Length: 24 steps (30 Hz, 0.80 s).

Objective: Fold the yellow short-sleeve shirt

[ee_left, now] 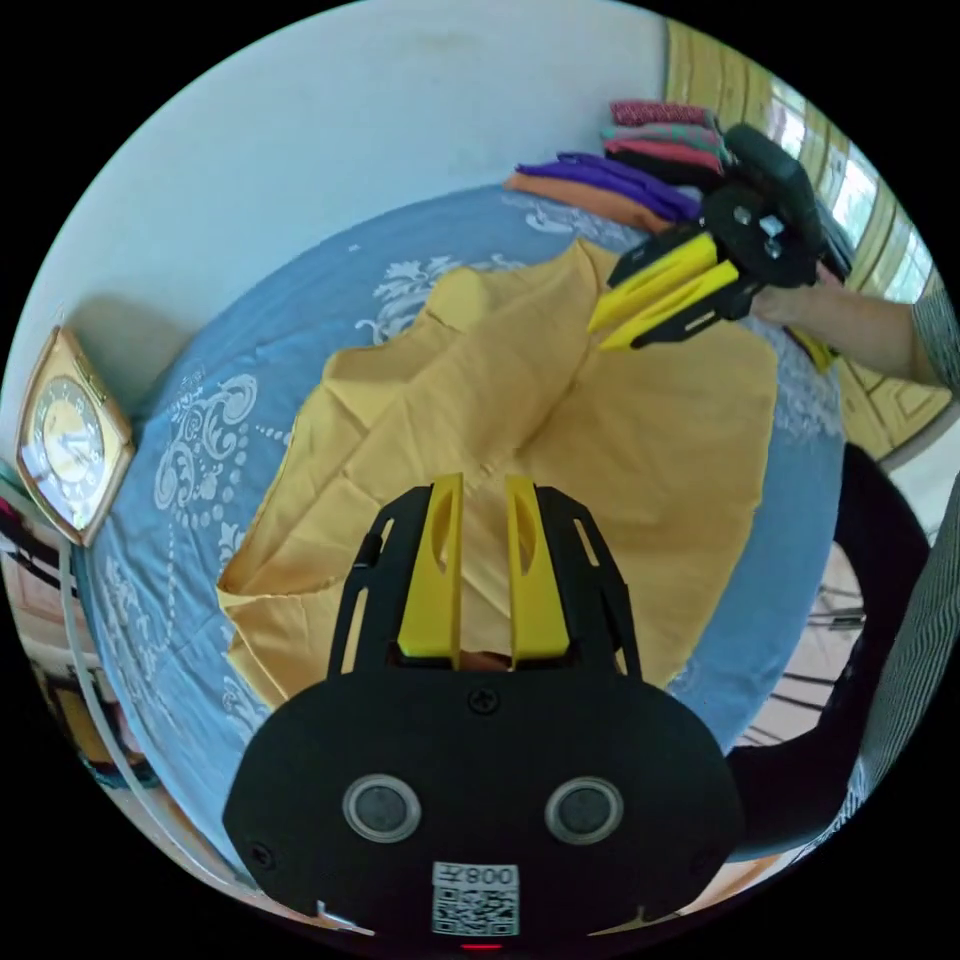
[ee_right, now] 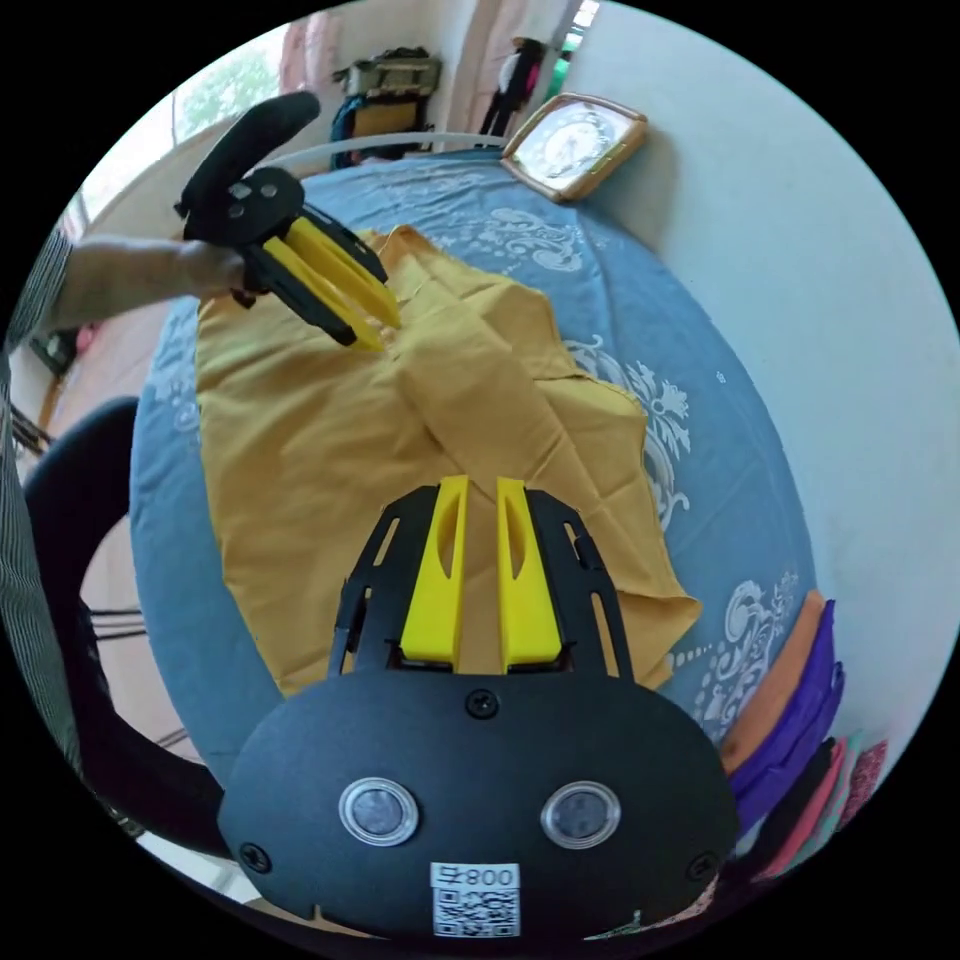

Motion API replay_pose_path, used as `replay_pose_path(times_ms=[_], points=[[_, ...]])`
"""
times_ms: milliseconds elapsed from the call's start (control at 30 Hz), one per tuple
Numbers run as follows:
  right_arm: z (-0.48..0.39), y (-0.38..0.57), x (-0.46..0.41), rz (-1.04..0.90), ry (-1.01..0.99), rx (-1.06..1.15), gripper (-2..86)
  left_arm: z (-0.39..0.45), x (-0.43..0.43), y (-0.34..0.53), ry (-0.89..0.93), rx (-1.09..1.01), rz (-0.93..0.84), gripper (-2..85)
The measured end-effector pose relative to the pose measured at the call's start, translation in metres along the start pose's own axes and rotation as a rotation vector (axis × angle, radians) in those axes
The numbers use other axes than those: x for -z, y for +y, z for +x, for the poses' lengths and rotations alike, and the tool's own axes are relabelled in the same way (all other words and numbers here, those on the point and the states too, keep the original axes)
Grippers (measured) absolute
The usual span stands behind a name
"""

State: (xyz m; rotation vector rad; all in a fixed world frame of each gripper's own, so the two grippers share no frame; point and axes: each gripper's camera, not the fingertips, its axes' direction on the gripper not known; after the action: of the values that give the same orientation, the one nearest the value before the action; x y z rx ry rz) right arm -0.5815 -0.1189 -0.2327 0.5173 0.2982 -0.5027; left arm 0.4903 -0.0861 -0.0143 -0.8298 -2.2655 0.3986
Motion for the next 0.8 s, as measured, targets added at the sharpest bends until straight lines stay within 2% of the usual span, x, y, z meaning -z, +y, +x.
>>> replay_pose_path(times_ms=[133, 433, 800], points=[[-0.024, -0.004, -0.019, -0.025, 0.082, 0.046, 5.7, 0.029, -0.023, -0.006, -0.103, -0.04, -0.04, 5.7], [-0.052, 0.01, -0.038, -0.013, 0.169, 0.056, 1.5, 0.063, -0.051, 0.01, -0.113, 0.023, 0.009, 0.9], [-0.023, 0.033, -0.022, 0.107, 0.231, -0.039, -0.1, 0.086, -0.07, 0.027, -0.191, 0.077, 0.156, 0.4]])
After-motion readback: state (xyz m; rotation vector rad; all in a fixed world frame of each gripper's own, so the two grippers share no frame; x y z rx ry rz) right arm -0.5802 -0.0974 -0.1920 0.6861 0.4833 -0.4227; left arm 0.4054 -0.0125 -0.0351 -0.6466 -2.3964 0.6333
